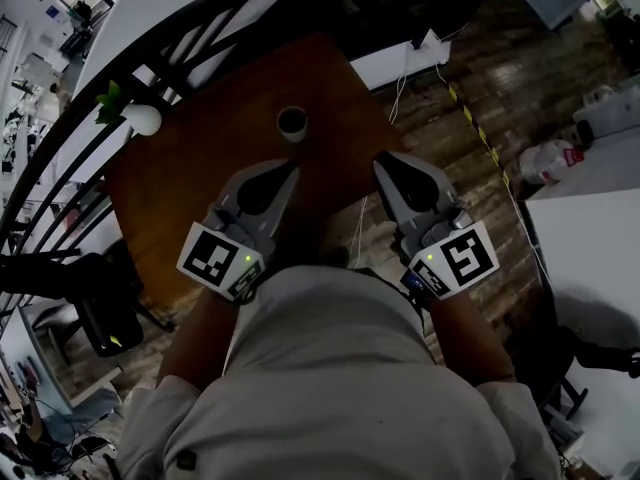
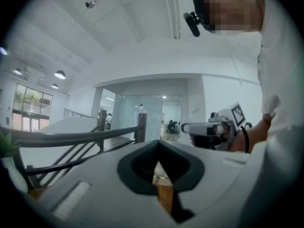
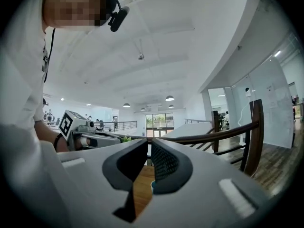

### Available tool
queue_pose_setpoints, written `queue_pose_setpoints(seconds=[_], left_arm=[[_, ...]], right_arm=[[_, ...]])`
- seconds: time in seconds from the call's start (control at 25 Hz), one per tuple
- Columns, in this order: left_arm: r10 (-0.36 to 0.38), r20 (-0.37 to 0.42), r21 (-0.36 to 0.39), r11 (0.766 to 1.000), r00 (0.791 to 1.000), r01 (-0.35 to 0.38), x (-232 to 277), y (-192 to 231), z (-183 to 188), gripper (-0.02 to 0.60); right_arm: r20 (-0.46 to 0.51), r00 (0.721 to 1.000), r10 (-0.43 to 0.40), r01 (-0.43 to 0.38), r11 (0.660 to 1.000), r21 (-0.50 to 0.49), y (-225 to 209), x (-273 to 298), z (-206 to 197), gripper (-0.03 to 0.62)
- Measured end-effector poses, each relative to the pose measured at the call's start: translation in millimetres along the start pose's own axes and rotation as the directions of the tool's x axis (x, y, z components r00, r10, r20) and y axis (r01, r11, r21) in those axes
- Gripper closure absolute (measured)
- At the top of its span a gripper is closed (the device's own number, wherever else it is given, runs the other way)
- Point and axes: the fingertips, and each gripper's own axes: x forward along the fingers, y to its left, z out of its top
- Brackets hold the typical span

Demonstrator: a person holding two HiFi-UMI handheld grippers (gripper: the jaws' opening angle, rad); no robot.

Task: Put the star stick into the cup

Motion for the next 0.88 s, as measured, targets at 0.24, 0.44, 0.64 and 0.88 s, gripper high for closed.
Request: queue_pose_setpoints(seconds=[0.24, 0.44, 0.64, 0.88], left_arm=[[0.023, -0.016, 0.026, 0.999, 1.0, -0.023, -6.4, -17.5, 12.6, 0.578], [0.025, -0.039, 0.034, 0.999, 0.999, -0.024, -27.0, -17.0, 14.5, 0.578], [0.007, -0.04, 0.041, 0.999, 0.999, -0.005, -42.5, -12.2, 12.3, 0.578], [-0.024, -0.042, 0.026, 0.999, 0.999, 0.025, -68.6, -0.2, 11.7, 0.578]], right_arm=[[-0.008, 0.999, 0.049, -0.048, 0.999, 0.019, 5.1, -12.5, 3.1, 0.588], [-0.021, 0.997, 0.076, -0.075, 0.997, 0.037, 24.7, -8.2, -2.6, 0.588], [-0.032, 0.997, 0.077, -0.075, 0.996, 0.037, 41.5, 2.4, -10.8, 0.588], [-0.03, 0.998, 0.055, -0.054, 0.998, 0.036, 65.9, 15.5, -8.6, 0.588]])
